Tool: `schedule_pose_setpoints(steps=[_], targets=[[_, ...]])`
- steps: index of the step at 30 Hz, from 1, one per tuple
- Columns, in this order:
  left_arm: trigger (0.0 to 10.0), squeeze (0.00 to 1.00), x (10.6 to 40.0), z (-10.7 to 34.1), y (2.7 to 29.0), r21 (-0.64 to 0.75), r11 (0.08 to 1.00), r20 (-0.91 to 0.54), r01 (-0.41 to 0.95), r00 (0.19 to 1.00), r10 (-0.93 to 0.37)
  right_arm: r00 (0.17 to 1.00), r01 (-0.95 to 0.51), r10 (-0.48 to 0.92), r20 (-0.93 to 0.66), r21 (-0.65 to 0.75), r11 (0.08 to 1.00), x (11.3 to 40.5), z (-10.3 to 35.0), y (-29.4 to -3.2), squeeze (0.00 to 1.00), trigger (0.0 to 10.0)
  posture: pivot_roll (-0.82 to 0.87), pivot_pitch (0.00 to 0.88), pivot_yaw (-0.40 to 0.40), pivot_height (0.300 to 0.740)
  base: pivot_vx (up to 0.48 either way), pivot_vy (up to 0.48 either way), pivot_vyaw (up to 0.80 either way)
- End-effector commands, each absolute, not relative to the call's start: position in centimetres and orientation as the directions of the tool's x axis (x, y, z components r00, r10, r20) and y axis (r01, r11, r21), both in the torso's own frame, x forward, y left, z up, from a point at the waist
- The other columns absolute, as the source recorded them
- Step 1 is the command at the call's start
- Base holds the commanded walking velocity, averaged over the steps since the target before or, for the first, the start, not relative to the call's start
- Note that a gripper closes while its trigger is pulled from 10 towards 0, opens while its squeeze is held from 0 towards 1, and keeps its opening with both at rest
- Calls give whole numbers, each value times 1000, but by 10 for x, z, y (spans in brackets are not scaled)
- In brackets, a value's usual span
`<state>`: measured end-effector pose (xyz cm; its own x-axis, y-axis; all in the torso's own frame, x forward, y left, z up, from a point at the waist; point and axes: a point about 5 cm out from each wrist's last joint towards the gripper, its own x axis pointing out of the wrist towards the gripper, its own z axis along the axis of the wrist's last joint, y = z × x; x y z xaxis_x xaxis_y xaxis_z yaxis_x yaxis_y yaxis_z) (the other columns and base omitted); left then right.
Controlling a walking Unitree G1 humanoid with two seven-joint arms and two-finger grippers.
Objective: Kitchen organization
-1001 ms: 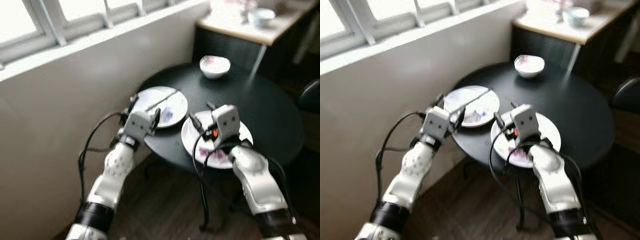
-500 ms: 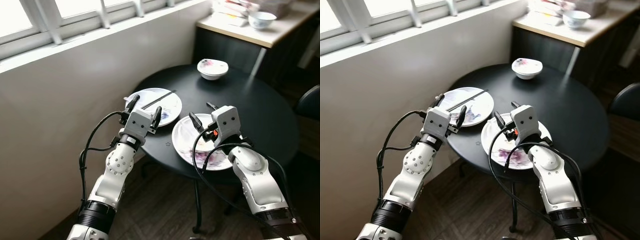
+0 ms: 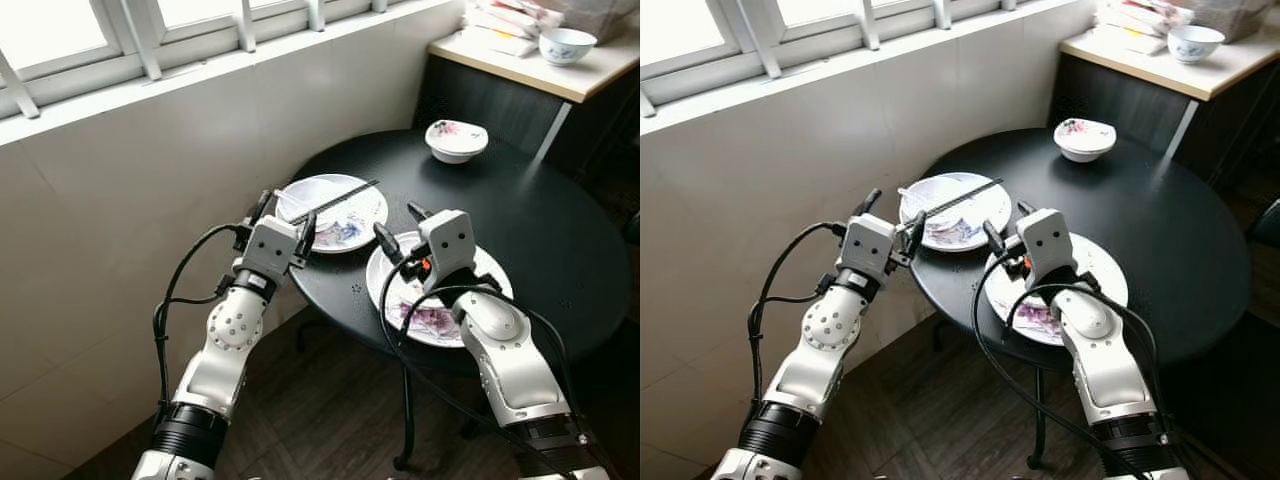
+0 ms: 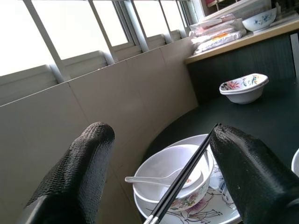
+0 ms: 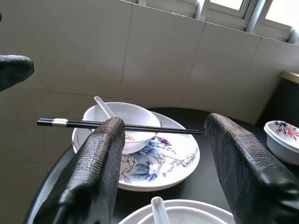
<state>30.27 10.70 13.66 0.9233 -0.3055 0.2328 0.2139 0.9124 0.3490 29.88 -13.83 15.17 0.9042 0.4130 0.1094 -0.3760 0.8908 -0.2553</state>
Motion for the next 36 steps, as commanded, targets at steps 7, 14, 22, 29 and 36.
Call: schedule_pose_setpoints(steps=[7, 14, 22, 29, 36], targets=[[10000, 0, 303, 137, 109, 346, 913, 233, 214, 924, -304, 907, -366, 405, 114, -262, 893, 299, 152, -139, 0, 10000, -143, 0, 13, 740, 247, 0, 0], [10000, 0, 304, 137, 108, 347, 913, 233, 216, 923, -307, 907, -363, 406, 111, -281, 888, 298, 151, -139, 0, 10000, -141, 0, 13, 740, 247, 0, 0], [10000, 0, 303, 138, 107, 339, 913, 243, 225, 917, -316, 913, -355, 393, 114, -257, 899, 299, 151, -141, 0, 10000, -140, 0, 9, 740, 60, 0, 470], [10000, 0, 304, 138, 107, 341, 913, 238, 225, 919, -316, 925, -329, 367, 96, -278, 903, 300, 151, -147, 0, 10000, -142, 0, 7, 740, 0, 0, 0], [10000, 0, 304, 137, 107, 342, 911, 234, 231, 918, -321, 927, -371, 344, -149, -225, 901, 291, 125, -160, 0, 10000, -153, 0, 13, 740, 0, 0, 0]])
